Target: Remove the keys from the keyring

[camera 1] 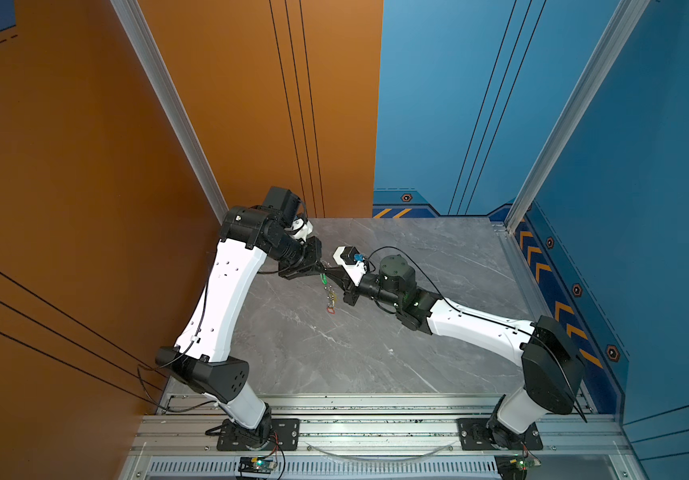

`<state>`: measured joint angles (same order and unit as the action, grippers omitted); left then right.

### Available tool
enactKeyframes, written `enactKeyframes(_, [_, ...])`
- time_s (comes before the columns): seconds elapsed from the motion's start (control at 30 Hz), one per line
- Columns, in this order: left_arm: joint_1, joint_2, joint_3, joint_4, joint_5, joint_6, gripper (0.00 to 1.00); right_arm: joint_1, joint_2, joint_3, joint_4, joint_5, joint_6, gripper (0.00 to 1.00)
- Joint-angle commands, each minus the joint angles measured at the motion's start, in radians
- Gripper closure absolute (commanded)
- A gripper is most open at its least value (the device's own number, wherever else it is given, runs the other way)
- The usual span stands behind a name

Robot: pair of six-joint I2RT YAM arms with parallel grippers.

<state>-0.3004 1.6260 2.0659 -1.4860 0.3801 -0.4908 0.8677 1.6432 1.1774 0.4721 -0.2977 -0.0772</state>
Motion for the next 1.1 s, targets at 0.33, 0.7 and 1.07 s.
enactKeyframes(0.33, [0.08, -0.021, -0.03, -0.009, -0.076, 0.054, 1.0, -0.015, -0.042, -0.021, 0.098, 0.038, 0.069, 1.0])
enactKeyframes(0.7, [0.075, -0.036, -0.126, 0.027, -0.058, 0.055, 1.0, -0.016, -0.045, -0.015, 0.236, 0.014, 0.157, 1.0])
enactKeyframes(1.07, [0.079, -0.073, -0.239, 0.09, -0.029, 0.045, 1.0, -0.012, -0.013, -0.003, 0.36, 0.004, 0.251, 1.0])
